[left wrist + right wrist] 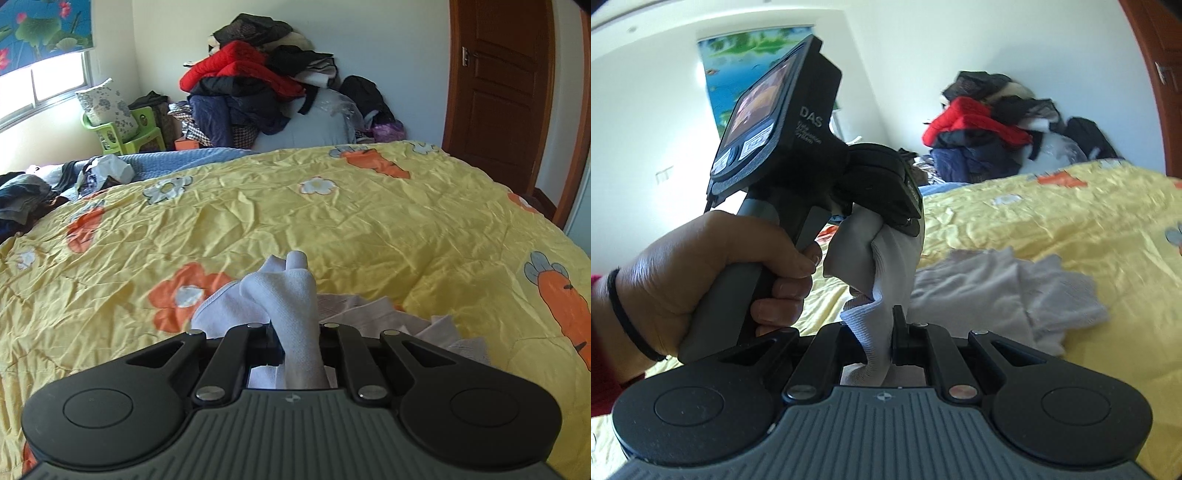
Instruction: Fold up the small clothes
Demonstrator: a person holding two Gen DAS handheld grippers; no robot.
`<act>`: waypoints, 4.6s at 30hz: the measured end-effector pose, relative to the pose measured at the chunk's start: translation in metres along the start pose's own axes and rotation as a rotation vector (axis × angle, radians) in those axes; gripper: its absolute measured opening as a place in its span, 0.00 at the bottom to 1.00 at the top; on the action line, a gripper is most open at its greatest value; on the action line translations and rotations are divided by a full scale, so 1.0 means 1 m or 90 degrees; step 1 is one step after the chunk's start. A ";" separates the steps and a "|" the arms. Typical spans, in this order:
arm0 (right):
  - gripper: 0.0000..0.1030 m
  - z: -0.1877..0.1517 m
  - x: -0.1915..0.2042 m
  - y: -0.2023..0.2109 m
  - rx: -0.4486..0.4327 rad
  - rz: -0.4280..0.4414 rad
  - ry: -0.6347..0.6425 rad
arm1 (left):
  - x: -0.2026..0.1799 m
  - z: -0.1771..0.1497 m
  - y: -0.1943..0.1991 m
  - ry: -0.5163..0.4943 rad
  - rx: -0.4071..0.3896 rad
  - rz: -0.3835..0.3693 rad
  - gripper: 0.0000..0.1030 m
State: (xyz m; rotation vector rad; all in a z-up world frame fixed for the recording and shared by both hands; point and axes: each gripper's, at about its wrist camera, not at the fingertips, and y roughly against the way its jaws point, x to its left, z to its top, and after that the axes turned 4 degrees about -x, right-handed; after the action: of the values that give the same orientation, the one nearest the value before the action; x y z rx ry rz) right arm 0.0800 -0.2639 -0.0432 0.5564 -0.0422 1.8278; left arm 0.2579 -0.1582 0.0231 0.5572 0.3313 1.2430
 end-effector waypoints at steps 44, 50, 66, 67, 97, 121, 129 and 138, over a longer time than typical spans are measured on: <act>0.41 0.013 -0.046 0.029 -0.005 -0.051 -0.050 | 0.026 0.025 0.020 0.141 -0.046 -0.008 0.81; 0.43 0.016 -0.039 -0.018 0.046 -0.010 -0.021 | 0.036 0.002 0.030 0.132 -0.018 0.005 0.82; 0.58 -0.003 -0.047 -0.024 0.107 -0.070 0.050 | 0.021 -0.074 0.050 0.053 0.016 0.030 0.82; 0.58 -0.002 -0.046 -0.021 0.102 -0.067 0.044 | 0.020 -0.076 0.051 0.049 0.018 0.030 0.82; 0.30 -0.017 -0.115 -0.046 0.123 0.018 -0.290 | 0.065 -0.110 0.036 0.229 0.022 -0.178 0.21; 0.39 -0.007 -0.031 -0.017 0.126 -0.047 0.004 | 0.066 -0.134 0.091 0.097 0.016 -0.011 0.77; 0.42 -0.020 -0.017 -0.005 0.133 -0.093 0.062 | 0.052 -0.151 0.107 0.061 -0.009 0.028 0.78; 0.57 -0.029 -0.011 0.003 0.146 -0.107 0.055 | 0.040 -0.154 0.125 0.055 -0.010 0.028 0.83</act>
State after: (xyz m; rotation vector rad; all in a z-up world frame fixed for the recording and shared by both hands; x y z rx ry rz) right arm 0.0697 -0.2659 -0.0726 0.6208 0.2687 1.7012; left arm 0.0892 -0.0595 -0.0304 0.5007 0.3831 1.3133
